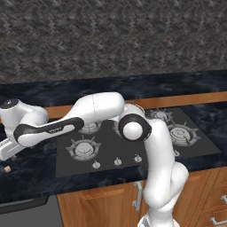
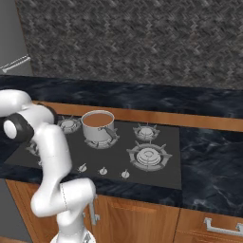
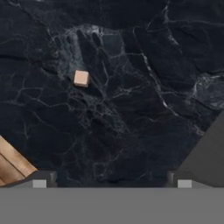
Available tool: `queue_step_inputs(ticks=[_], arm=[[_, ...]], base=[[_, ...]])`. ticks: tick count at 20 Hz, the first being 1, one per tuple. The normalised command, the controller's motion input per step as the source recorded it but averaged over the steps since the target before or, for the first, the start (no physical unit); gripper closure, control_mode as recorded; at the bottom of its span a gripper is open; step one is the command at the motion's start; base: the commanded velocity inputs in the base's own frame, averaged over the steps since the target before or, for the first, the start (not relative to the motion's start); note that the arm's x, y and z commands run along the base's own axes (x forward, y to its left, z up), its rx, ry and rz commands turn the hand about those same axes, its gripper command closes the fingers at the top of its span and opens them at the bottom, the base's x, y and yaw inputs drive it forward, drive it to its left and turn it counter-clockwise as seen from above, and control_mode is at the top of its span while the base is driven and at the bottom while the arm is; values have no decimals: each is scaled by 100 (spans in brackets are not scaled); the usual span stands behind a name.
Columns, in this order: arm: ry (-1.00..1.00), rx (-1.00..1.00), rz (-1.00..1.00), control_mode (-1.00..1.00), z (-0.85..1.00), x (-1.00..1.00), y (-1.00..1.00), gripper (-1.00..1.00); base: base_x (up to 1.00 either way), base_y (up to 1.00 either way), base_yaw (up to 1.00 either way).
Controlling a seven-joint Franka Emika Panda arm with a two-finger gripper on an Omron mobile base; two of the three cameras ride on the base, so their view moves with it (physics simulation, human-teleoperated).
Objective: Pick up the sugar cube(s) and place them in the saucepan with hot chocolate.
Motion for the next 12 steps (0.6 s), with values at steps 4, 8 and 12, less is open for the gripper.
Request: queue_step_inputs(ticks=[4, 8, 12], arm=[[-2, 0, 0, -100, -5, -33, 15, -100], [6, 4, 0, -100, -52, -1, 8, -100], [1, 12, 0, -100, -56, 0, 0, -100]], base=[[0, 0, 0], [0, 0, 0], [0, 0, 0]])
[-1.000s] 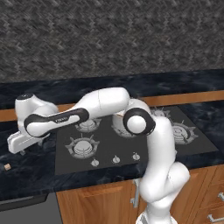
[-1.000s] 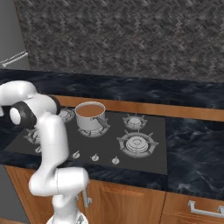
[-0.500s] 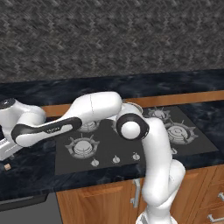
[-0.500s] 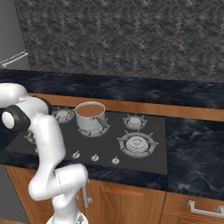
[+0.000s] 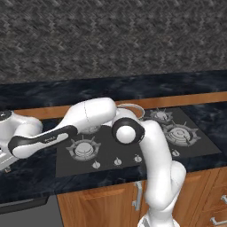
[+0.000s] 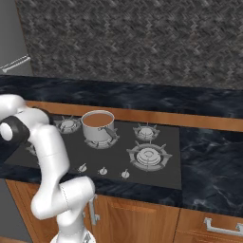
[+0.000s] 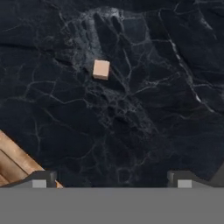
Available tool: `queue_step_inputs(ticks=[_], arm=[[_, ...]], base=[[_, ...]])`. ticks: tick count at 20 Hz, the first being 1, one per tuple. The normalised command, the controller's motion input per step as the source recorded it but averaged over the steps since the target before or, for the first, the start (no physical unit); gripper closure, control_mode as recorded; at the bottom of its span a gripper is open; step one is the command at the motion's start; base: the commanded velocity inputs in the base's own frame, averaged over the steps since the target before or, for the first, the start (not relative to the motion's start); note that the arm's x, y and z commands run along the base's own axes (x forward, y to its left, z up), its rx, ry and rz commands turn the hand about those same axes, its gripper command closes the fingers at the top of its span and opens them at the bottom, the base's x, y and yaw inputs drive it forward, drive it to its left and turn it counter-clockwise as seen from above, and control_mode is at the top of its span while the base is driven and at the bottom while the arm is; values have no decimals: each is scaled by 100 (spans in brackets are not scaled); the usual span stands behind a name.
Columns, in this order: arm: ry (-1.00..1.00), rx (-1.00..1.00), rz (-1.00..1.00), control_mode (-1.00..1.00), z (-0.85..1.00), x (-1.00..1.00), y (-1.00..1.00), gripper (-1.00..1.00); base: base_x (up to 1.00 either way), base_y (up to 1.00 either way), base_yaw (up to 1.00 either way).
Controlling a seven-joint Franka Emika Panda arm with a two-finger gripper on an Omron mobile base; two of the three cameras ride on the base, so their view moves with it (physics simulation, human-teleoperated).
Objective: Pick up the sugar cube(s) and place them in the saucepan with hot chocolate.
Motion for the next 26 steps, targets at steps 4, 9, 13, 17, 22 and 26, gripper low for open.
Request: queue_step_inputs(ticks=[4, 9, 13, 17, 22, 26], arm=[[1, 10, 0, -100, -46, 0, 1, -100], [16, 0, 0, -100, -22, 40, 23, -100], [6, 0, 0, -100, -13, 40, 36, -100], [0, 0, 0, -100, 0, 1, 21, -100], [0, 0, 0, -100, 0, 8, 39, -100], [0, 0, 0, -100, -5, 9, 34, -100]], base=[[0, 0, 0], [0, 0, 0], [0, 0, 0], [0, 0, 0], [0, 0, 0], [0, 0, 0]])
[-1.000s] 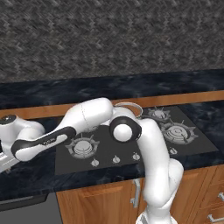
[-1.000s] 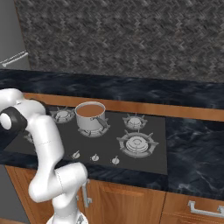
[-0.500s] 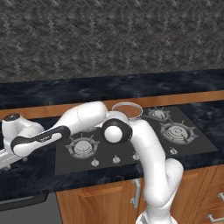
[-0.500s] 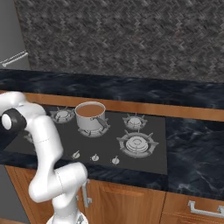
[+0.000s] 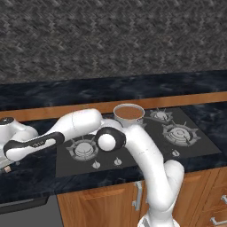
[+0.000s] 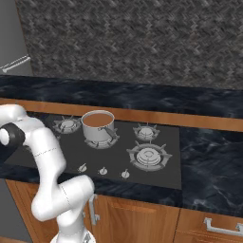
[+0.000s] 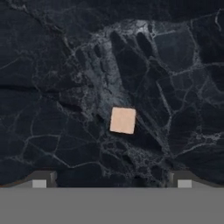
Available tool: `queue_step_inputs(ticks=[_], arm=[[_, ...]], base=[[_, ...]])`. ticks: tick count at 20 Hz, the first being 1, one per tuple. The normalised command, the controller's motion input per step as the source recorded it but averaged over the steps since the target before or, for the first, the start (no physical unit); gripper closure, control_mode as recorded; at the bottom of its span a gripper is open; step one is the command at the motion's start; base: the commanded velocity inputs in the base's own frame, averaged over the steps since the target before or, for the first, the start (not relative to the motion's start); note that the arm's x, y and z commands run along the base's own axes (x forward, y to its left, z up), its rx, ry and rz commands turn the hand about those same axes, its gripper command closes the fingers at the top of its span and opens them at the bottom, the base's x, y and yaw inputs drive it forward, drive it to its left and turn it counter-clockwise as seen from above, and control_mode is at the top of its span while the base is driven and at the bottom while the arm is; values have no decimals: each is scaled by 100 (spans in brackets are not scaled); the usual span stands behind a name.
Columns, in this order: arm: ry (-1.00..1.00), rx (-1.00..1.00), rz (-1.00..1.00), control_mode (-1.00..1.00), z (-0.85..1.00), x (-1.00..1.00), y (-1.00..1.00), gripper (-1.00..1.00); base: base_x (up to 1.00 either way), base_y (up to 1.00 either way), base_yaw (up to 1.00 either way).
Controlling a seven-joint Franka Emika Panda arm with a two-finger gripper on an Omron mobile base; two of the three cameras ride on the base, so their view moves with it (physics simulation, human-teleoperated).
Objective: Pick up the sugar cube(s) and place them in the saucepan with hot chocolate.
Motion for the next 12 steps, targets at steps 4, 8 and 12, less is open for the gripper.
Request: queue_step_inputs(ticks=[4, 8, 12], arm=[[0, 0, 0, -100, -5, 14, 13, -100], [0, 0, 0, -100, 0, 0, 1, -100], [0, 0, 0, -100, 0, -3, 0, -100]], base=[[0, 0, 0], [0, 0, 0], [0, 0, 0]])
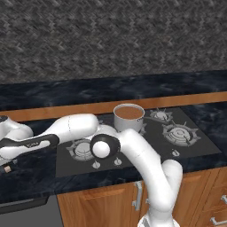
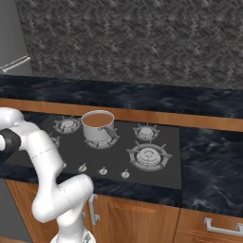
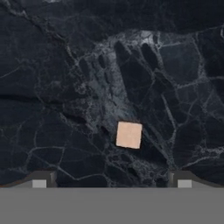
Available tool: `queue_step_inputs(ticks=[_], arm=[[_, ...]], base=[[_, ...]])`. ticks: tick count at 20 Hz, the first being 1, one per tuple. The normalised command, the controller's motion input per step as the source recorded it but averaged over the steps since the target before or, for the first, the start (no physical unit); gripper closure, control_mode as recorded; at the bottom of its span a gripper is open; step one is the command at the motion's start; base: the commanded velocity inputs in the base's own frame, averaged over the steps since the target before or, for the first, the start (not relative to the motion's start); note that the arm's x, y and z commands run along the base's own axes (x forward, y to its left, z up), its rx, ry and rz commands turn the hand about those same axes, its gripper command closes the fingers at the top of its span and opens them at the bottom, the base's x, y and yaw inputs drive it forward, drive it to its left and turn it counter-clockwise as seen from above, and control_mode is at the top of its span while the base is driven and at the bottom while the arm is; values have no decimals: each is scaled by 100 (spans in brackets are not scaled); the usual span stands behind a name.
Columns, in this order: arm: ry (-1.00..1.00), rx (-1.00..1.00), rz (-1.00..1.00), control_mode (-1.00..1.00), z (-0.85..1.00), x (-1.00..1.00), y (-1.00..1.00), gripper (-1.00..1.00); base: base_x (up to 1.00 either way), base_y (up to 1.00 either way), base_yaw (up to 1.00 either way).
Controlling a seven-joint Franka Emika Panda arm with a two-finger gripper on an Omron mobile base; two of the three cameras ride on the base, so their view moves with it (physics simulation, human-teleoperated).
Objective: Pick up the sugar cube(s) and place them in the saucepan with hot chocolate.
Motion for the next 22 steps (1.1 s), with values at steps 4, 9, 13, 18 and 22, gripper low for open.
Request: queue_step_inputs(ticks=[4, 9, 13, 18, 22], arm=[[0, 0, 0, -100, 0, 0, -5, -100], [-1, 0, -6, -100, -1, 2, -1, -100], [0, 0, -10, -100, -7, 14, 0, -100], [0, 0, -12, -100, -20, 18, 0, -100], [0, 0, -7, -100, -11, 7, 2, -100]], base=[[0, 0, 0], [0, 0, 0], [0, 0, 0], [0, 0, 0], [0, 0, 0]])
